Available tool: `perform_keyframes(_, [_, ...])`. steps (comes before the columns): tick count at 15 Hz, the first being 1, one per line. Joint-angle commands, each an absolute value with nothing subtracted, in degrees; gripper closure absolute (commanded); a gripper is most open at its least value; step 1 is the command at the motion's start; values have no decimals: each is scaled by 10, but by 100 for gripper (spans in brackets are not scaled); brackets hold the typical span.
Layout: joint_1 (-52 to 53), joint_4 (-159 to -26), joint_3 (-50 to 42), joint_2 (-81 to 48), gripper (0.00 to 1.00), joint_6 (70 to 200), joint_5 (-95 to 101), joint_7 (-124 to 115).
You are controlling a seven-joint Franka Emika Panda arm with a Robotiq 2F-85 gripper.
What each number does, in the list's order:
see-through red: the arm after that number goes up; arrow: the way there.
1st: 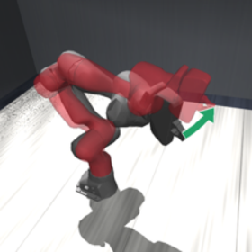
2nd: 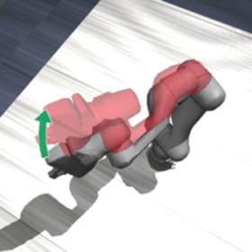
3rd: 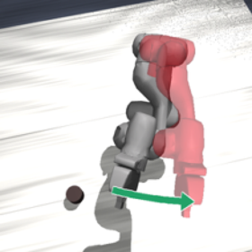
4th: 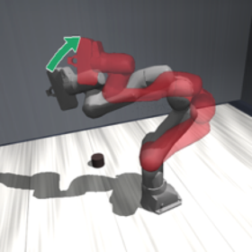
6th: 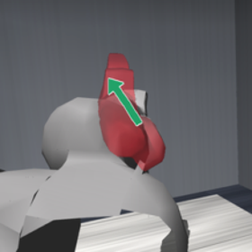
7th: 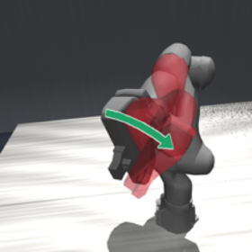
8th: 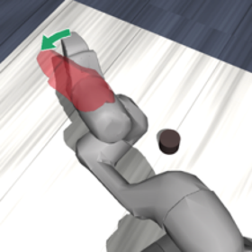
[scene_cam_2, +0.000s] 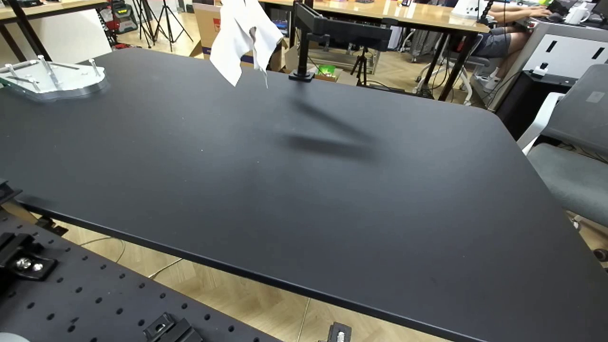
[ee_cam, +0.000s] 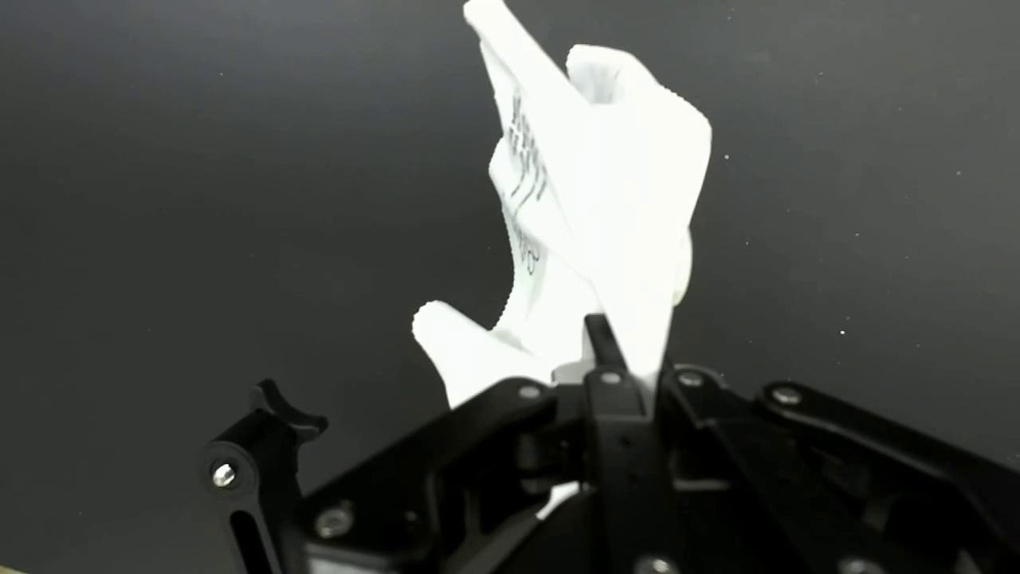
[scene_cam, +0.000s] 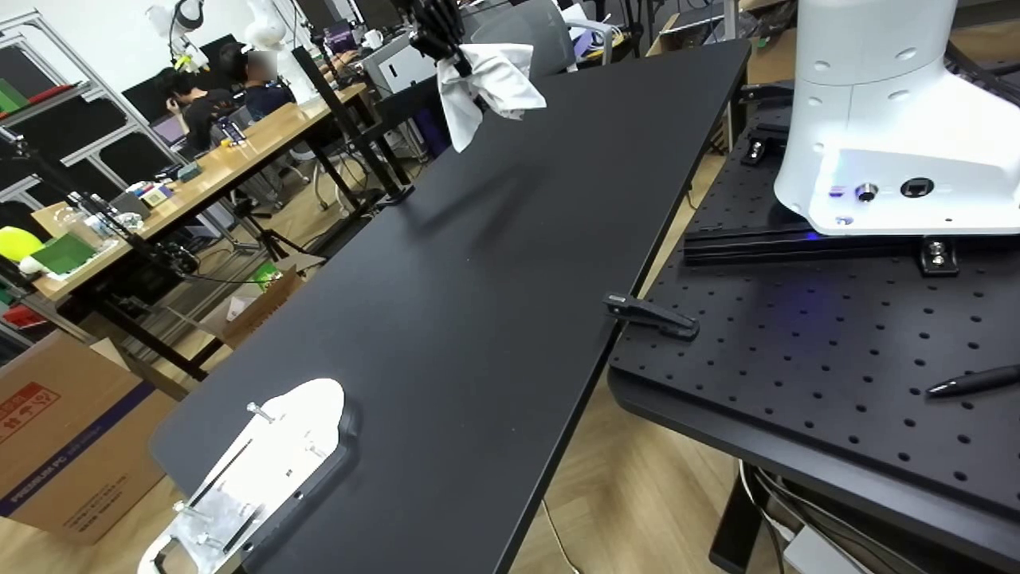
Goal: Pick the cloth on the table and put it on the black stand
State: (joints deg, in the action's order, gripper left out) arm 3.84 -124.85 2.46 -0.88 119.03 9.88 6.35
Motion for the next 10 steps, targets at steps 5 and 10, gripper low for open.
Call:
perform_keyframes(5, [28, -1223, 20, -31, 99, 1191, 106, 52])
perform_keyframes(10, [8, -1168, 2, -57, 99, 1187, 118, 47])
